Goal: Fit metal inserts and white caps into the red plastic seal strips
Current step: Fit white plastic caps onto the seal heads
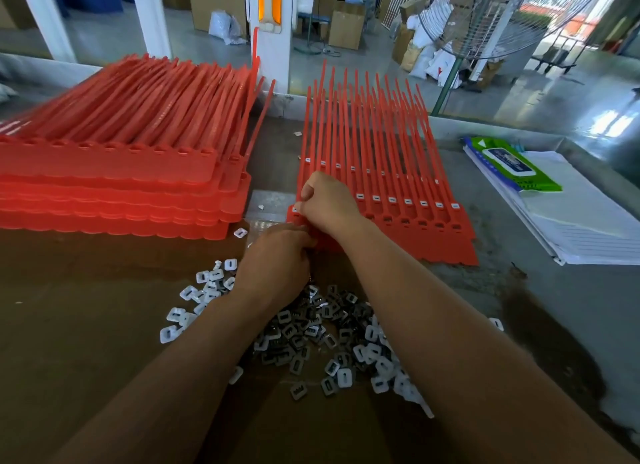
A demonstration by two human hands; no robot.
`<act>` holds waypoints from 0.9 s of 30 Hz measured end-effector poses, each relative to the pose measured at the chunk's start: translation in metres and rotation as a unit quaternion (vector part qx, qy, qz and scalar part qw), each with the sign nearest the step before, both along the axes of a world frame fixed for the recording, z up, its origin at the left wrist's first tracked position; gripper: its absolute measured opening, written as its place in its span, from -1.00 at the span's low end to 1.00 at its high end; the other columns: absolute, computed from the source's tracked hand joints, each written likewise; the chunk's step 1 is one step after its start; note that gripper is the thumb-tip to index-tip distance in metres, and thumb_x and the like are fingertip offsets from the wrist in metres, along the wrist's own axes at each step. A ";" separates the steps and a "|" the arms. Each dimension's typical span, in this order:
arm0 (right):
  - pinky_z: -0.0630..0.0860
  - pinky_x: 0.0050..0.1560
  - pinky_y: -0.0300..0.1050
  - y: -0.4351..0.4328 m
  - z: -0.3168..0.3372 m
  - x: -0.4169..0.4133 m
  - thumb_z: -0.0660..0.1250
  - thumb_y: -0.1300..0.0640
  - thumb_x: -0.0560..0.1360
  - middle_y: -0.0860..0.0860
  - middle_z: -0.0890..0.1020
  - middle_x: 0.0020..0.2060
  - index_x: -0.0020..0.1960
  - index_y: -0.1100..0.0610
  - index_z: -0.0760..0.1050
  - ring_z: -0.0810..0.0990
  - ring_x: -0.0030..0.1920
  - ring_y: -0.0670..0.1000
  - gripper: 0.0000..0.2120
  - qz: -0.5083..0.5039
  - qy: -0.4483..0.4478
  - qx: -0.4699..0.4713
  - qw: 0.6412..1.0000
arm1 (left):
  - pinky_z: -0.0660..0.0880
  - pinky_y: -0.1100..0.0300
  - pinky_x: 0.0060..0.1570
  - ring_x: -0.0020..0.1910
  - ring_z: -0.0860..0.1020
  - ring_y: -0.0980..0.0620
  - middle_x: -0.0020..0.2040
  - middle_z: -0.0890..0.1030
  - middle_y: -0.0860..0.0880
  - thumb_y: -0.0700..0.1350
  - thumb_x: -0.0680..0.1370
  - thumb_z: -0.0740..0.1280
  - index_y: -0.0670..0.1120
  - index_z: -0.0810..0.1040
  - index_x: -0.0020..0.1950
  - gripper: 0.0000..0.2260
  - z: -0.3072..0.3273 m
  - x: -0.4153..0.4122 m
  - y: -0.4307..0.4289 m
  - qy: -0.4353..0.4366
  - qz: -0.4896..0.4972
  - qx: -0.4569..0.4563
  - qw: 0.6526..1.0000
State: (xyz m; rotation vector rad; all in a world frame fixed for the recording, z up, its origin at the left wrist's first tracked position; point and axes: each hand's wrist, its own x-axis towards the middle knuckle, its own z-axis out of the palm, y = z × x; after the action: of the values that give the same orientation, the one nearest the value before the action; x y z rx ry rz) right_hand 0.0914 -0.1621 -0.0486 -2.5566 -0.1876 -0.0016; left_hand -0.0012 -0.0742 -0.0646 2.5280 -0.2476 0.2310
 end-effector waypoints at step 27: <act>0.42 -0.28 -0.49 -0.112 0.029 -0.110 0.44 0.18 0.39 -0.18 0.62 -0.34 -0.19 -0.09 0.58 0.55 -0.32 -0.32 -0.84 0.134 0.140 -0.001 0.981 | 0.21 0.18 0.34 0.31 0.36 0.03 0.28 0.48 -0.04 -0.30 0.47 0.18 -0.12 0.55 0.18 -0.68 -0.004 0.006 -0.001 0.002 0.006 -0.006 1.000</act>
State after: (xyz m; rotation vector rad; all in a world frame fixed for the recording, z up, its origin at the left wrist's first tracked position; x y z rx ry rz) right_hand -0.0189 -0.2738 -0.0193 -2.4790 -0.4196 0.4585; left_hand 0.0049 -0.0750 -0.0690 2.5181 -0.2286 0.2308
